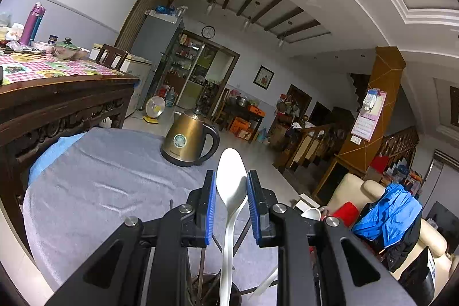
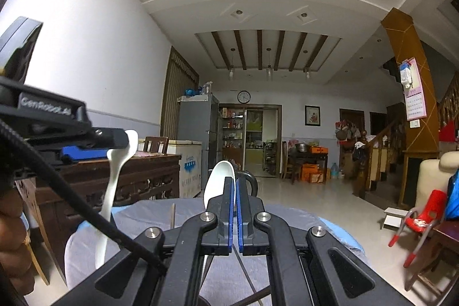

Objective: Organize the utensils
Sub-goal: 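Carry both held spoons over the metal holder with both tools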

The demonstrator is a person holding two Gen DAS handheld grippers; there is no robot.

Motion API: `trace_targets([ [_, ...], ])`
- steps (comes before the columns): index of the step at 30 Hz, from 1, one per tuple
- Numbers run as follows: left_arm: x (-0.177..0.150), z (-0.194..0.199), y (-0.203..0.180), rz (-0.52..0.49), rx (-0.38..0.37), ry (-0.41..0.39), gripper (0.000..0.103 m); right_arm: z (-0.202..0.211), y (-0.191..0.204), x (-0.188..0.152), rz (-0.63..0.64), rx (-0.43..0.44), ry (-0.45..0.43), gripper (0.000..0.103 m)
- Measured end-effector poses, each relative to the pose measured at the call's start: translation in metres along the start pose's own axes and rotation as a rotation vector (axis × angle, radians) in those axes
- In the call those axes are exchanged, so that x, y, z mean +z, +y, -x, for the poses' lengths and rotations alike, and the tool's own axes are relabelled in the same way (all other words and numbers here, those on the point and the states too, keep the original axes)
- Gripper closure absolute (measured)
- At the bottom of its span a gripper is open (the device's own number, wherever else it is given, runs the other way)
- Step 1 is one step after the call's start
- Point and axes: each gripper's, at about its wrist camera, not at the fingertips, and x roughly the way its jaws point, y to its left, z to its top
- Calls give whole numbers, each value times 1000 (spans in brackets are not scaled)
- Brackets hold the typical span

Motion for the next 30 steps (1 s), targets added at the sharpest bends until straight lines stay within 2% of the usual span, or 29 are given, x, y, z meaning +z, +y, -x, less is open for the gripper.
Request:
trace_targets([
  [7, -9, -8, -5, -29, 13, 8, 81, -5, -2, -12, -3, -2, 30, 101],
  [18, -21, -21, -8, -23, -14, -8, 81, -1, -1, -17, -11, -2, 61, 101],
  [30, -31, -36, -6, -20, 12, 7, 81, -5, -4, -23, -19, 4, 90, 101],
])
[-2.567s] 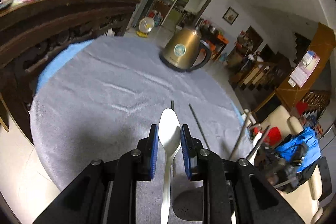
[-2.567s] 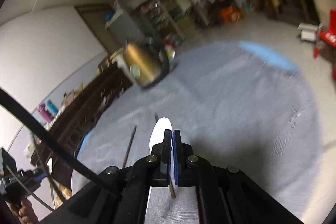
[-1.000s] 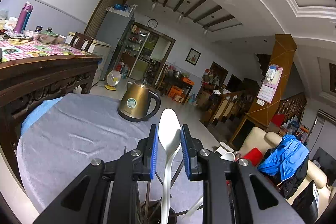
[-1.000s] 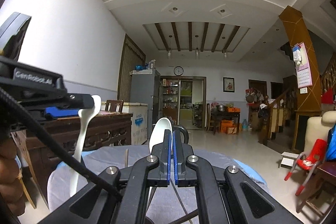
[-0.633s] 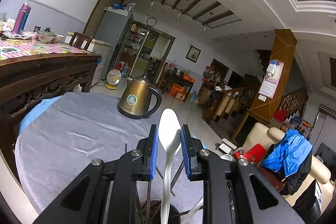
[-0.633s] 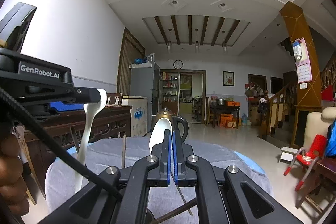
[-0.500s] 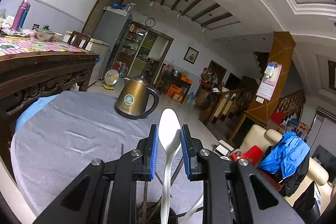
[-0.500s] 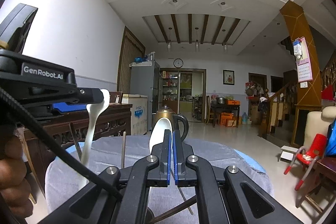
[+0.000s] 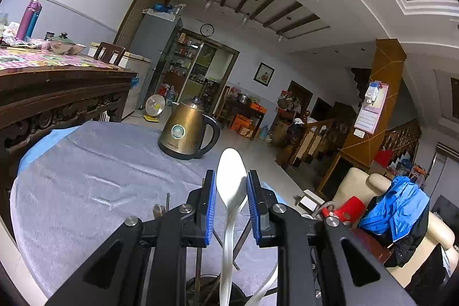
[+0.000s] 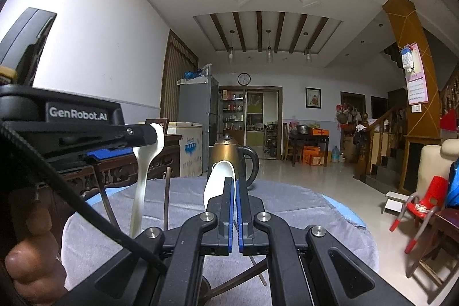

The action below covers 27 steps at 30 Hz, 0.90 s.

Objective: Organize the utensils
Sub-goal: 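Carry both held spoons over the metal holder with both tools, then lower the spoons into the holder and open both tools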

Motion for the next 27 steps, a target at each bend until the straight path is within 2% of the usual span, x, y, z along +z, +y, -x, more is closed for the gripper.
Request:
trace_targets([
  [18, -14, -13, 10, 22, 14, 56, 81, -11, 2, -11, 2, 40, 67, 101],
  [27, -11, -7, 6, -3, 12, 63, 81, -14, 6, -15, 24, 74, 92, 101],
])
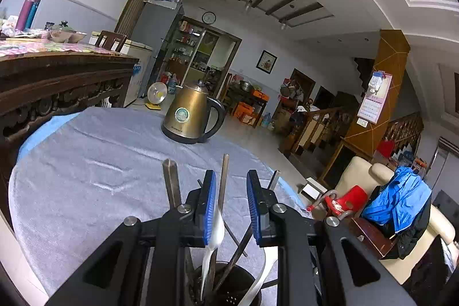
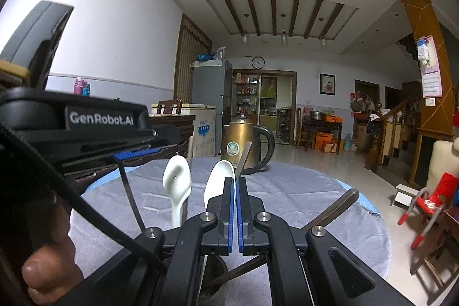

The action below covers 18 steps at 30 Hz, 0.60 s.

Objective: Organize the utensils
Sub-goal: 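Lower the spoons into the holder and open both tools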

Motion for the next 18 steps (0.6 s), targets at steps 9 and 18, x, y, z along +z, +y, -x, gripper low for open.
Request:
trace_targets([
  [9, 20, 23, -1, -33, 46, -60, 68, 6, -15, 8, -48, 8, 7, 63],
  [18, 47, 32, -6, -223, 339, 11, 24, 29, -36, 45, -84, -50, -81, 63],
])
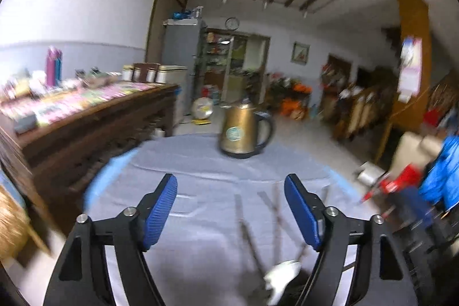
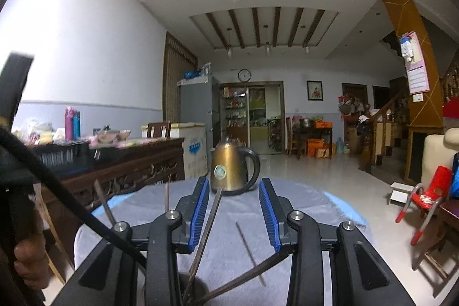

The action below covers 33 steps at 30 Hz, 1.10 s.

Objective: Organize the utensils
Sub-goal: 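Lower the spoons into the holder and open both tools, then withdraw both open tools toward the two dark chopsticks on the cloth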

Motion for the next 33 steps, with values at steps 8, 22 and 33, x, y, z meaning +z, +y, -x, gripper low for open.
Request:
trace_targets([
  [8, 7, -6, 12, -74, 146, 107, 22, -5, -39, 34, -129, -51, 48, 48],
  [22, -6, -12, 28, -124, 241, 166, 21, 2, -66, 56, -140, -170, 46, 40],
  [33, -16, -26, 48, -115, 289, 226, 21, -10, -100, 46, -200, -258, 120, 40],
])
